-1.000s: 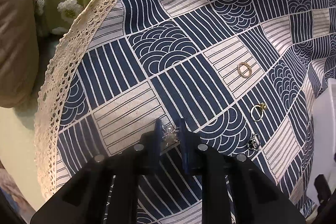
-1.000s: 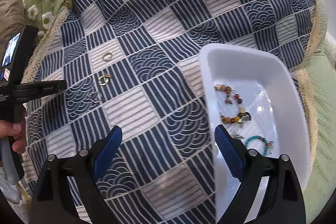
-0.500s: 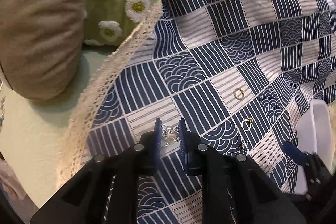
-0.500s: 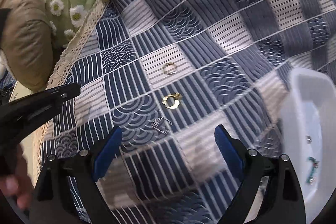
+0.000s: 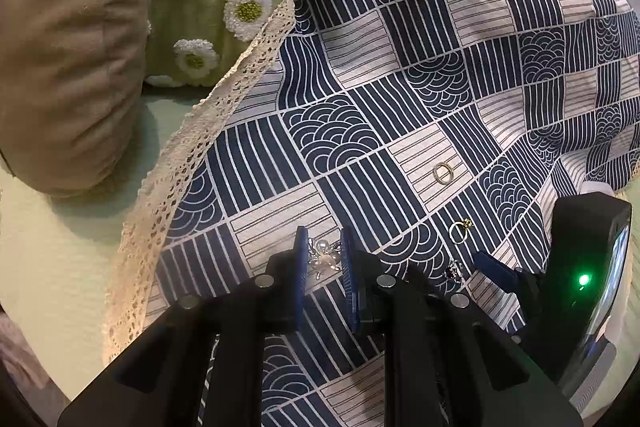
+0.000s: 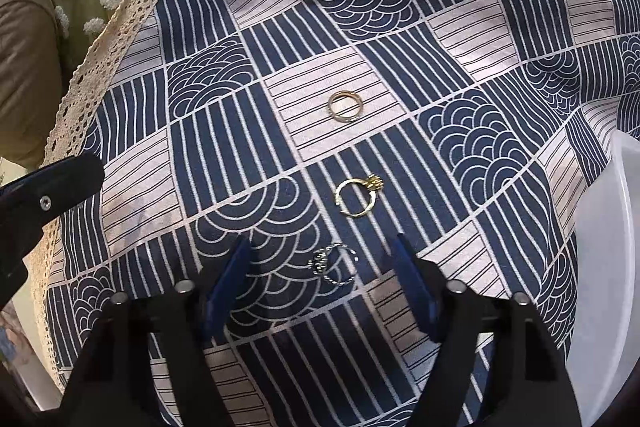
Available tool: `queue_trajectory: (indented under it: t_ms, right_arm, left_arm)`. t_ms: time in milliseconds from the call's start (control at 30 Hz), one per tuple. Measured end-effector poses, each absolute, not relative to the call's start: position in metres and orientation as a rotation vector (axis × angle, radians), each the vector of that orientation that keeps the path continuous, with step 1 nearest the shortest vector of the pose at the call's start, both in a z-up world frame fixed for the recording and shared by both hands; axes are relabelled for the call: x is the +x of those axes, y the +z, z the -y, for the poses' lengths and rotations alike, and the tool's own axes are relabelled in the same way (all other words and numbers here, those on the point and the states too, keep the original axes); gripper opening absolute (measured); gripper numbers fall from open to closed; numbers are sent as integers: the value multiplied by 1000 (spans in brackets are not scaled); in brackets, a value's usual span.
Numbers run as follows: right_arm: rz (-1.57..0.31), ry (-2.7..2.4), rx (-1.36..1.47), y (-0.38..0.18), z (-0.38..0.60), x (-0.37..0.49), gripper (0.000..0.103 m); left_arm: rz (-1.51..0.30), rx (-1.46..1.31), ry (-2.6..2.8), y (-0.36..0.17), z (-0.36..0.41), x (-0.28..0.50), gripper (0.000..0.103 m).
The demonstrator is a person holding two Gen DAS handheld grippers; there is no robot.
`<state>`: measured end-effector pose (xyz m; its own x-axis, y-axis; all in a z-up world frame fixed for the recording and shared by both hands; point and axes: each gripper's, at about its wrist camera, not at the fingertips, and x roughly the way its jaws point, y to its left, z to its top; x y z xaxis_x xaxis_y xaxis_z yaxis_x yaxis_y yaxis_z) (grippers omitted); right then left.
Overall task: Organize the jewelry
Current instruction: 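Grasp the silver charm with the left gripper while the right grasps the silver ring, then carry the charm and silver ring into the white tray and release both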
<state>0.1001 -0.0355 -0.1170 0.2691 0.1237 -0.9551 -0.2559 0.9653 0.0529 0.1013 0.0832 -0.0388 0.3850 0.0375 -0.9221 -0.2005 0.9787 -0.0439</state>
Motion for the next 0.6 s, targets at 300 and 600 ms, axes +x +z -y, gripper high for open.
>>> queue_trajectory:
  t_ms: [300, 600]
  right_arm:
    - [-1316, 320, -31, -115, 63, 106, 23]
    - [-1214, 353, 1, -54, 90, 95, 12]
  left_arm:
    - [-1170, -149, 158, -39, -85, 99, 15]
    - [-1116, -128, 99, -22, -65, 93, 15]
